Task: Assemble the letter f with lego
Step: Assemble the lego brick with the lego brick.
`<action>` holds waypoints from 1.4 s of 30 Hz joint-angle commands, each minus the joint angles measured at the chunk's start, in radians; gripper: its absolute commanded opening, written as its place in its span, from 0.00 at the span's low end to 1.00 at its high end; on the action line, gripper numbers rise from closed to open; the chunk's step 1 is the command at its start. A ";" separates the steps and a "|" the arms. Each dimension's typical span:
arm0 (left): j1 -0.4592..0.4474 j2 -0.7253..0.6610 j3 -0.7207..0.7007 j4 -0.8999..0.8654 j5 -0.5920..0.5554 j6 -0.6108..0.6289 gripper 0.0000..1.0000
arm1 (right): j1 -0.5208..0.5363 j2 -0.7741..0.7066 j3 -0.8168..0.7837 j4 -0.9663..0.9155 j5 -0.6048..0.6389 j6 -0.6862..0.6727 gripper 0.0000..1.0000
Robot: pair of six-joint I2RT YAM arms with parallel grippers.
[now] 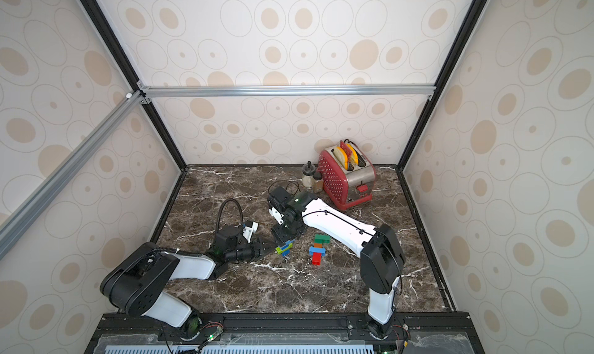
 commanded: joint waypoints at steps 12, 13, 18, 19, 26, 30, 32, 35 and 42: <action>-0.024 0.036 -0.024 0.077 -0.008 -0.019 0.43 | 0.008 0.049 0.024 -0.008 0.028 -0.009 0.56; -0.023 0.033 -0.024 0.079 -0.008 -0.021 0.43 | 0.009 0.053 0.029 -0.011 0.031 -0.010 0.56; -0.025 0.035 -0.025 0.078 -0.010 -0.020 0.42 | 0.009 0.067 0.051 -0.015 0.051 -0.011 0.55; -0.025 0.039 -0.026 0.079 -0.010 -0.019 0.42 | 0.009 0.069 0.056 -0.016 0.051 -0.010 0.56; -0.027 0.053 -0.030 0.086 -0.010 -0.017 0.42 | 0.007 0.072 0.088 -0.025 0.050 -0.011 0.55; -0.028 0.054 -0.032 0.086 -0.011 -0.017 0.42 | 0.006 0.075 0.087 -0.029 0.064 -0.011 0.55; -0.028 0.054 -0.032 0.087 -0.011 -0.016 0.41 | 0.004 0.080 0.085 -0.031 0.067 -0.010 0.55; -0.029 0.054 -0.032 0.088 -0.011 -0.018 0.41 | 0.001 0.085 0.085 -0.029 0.072 -0.005 0.55; -0.028 0.053 -0.035 0.089 -0.014 -0.019 0.41 | 0.001 0.092 0.094 -0.033 0.075 0.006 0.54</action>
